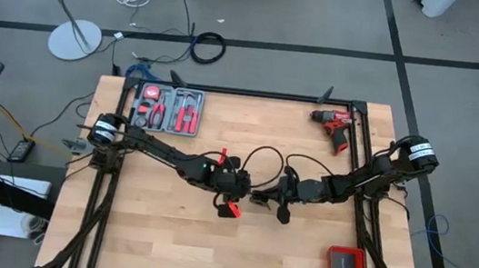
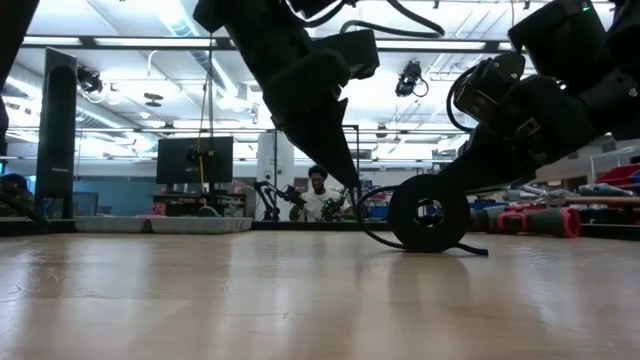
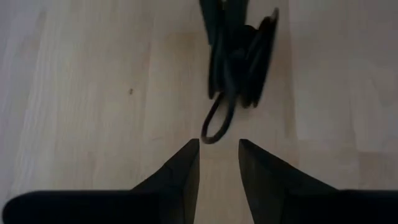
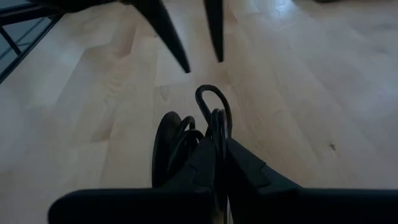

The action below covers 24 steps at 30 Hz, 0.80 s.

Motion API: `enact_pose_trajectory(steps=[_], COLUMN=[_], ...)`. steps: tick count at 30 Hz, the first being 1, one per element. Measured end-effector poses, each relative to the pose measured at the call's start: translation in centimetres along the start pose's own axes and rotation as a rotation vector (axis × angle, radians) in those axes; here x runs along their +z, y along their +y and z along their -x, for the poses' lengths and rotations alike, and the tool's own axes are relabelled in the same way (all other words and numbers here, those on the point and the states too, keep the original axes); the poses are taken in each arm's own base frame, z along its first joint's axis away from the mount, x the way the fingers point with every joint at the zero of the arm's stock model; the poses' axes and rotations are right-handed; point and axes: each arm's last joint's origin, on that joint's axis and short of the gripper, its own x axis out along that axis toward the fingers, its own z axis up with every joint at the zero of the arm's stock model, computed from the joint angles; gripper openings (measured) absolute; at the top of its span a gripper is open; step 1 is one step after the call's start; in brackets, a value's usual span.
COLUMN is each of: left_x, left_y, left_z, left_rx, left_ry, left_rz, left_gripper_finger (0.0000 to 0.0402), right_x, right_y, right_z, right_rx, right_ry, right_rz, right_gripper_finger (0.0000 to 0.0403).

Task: Coil cords
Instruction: Coil the black wire on the black spool

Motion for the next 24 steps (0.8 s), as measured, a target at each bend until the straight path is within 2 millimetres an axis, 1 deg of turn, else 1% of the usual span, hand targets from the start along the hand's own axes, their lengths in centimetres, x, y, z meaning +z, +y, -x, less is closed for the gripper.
enact_pose_trajectory(steps=[4, 7, 11, 14, 19, 24], left_x=[0.0, -0.3, -0.4, -0.6, -0.3, -0.9], left_y=[-0.1, -0.3, -0.8, -1.1, -1.9, -2.3], left_z=[-0.2, -1.0, -2.3, -3.0, -3.7, -5.1], left_rx=[-0.026, -0.025, -0.057, -0.067, -0.089, -0.086], left_ry=[0.002, 0.019, 0.0, 0.0, -0.059, -0.049], left_rz=[-0.002, -0.002, 0.005, 0.011, 0.029, 0.021], left_gripper_finger=[0.0115, 0.0115, 0.0115, 0.0115, 0.0115, 0.0115], right_x=[0.1, 0.2, 0.2, 0.2, 0.2, 0.3], right_y=[0.0, 0.0, 0.0, 0.0, 0.0, 0.0], right_z=[0.0, 0.0, 0.0, 0.0, 0.0, 0.0], right_rx=[-0.01, -0.007, -0.006, -0.006, -0.029, -0.028], right_ry=[-0.011, -0.019, -0.025, -0.025, -0.03, -0.033], right_rz=[0.0, -0.008, -0.014, -0.017, -0.029, -0.031], right_gripper_finger=[0.0014, 0.0014, 0.0014, 0.0014, 0.0014, 0.0013])
